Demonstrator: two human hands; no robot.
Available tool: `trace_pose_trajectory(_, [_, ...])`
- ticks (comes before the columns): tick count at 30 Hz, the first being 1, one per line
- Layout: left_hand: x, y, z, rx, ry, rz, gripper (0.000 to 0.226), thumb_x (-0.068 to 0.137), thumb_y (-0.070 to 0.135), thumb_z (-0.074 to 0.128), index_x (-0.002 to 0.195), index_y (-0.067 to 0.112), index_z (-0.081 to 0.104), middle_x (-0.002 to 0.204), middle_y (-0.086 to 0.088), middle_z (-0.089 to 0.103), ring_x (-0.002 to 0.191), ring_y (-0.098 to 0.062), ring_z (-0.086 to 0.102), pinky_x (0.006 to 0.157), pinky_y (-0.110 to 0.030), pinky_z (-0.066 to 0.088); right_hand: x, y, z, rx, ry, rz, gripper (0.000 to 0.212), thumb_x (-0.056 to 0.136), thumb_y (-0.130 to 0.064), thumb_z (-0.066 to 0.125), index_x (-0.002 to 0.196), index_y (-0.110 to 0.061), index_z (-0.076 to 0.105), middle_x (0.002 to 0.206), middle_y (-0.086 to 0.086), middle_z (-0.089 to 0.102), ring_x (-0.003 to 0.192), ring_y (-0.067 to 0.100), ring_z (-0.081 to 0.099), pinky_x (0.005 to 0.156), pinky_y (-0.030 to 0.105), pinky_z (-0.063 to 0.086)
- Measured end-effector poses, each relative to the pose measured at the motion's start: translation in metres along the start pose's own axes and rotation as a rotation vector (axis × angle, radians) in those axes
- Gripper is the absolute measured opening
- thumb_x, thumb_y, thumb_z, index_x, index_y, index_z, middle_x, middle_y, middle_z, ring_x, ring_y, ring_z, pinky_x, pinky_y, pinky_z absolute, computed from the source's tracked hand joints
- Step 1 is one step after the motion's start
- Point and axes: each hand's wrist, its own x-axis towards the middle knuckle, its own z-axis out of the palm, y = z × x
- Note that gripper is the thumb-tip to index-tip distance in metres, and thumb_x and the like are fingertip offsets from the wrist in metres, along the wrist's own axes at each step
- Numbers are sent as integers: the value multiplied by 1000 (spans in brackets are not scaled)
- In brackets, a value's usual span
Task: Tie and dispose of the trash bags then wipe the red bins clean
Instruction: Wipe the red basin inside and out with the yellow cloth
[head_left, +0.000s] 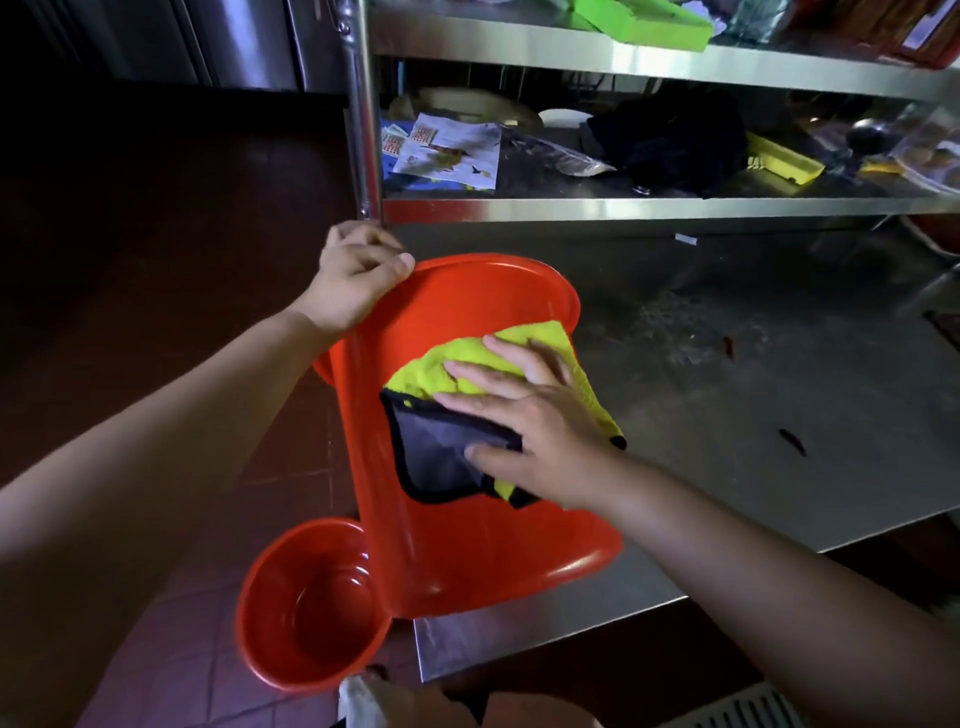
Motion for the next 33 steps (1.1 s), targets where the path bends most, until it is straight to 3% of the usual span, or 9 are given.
trace_pose_trajectory(4, [2,7,-13,195,-31,54,27,85,25,57,107,19,70,125,4,55,136,-20,27,116,-39,9,-50,-17,7,18,-62,-46,50,83,-49,52,132,-39,53,148,-17,38,145,19,12,113,53,7])
trace_pose_trajectory(6, [7,24,-8,182,-115,128,30,87,4,52,110,13,69,117,-1,62,126,-25,47,110,-25,24,-68,-23,9,-32,-85,-72,52,85,-55,41,134,-39,50,150,-17,35,146,20,10,113,54,6])
trace_pose_trajectory(9, [10,46,11,112,-219,-110,31,89,38,51,112,23,67,113,1,66,114,-23,57,97,-24,40,-77,-29,10,-127,-109,-86,57,86,-62,37,138,-38,44,153,-15,30,146,25,10,113,57,8])
trace_pose_trajectory(13, [21,40,22,142,-215,-387,57,79,68,49,123,32,60,129,3,60,119,-21,54,102,-26,36,-62,-26,7,-177,-124,-82,59,85,-65,39,139,-42,41,153,-17,28,146,23,9,113,56,7])
trace_pose_trajectory(16, [25,34,20,-122,-254,-458,66,66,68,56,119,31,63,127,4,61,115,-16,56,107,-34,38,-41,-16,5,-119,-111,-88,52,85,-56,49,135,-43,45,150,-21,32,146,19,10,114,54,4])
trace_pose_trajectory(20, [27,23,28,-210,-235,-410,34,68,60,59,86,32,71,115,5,66,98,-5,58,94,-24,41,12,9,-4,-78,-11,4,45,83,-47,54,128,-40,55,144,-19,43,143,17,21,113,51,9])
trace_pose_trajectory(25, [33,14,34,-234,-235,-361,25,76,46,57,88,28,69,115,-2,67,113,-15,57,106,-33,37,75,53,-20,-61,26,210,44,88,-43,55,132,-44,49,147,-23,35,139,12,22,110,42,14])
trace_pose_trajectory(30, [23,13,29,-364,-252,-339,24,92,28,54,73,22,68,75,14,68,79,-4,59,79,-17,45,64,46,-10,-112,19,161,46,86,-51,49,132,-48,47,149,-24,32,143,11,13,112,43,8])
trace_pose_trajectory(33, [13,13,22,-396,-236,-342,25,97,20,47,77,20,61,77,7,60,71,-1,55,72,-16,43,27,28,-7,-94,7,58,48,83,-52,50,131,-43,51,148,-19,37,145,17,13,114,51,6])
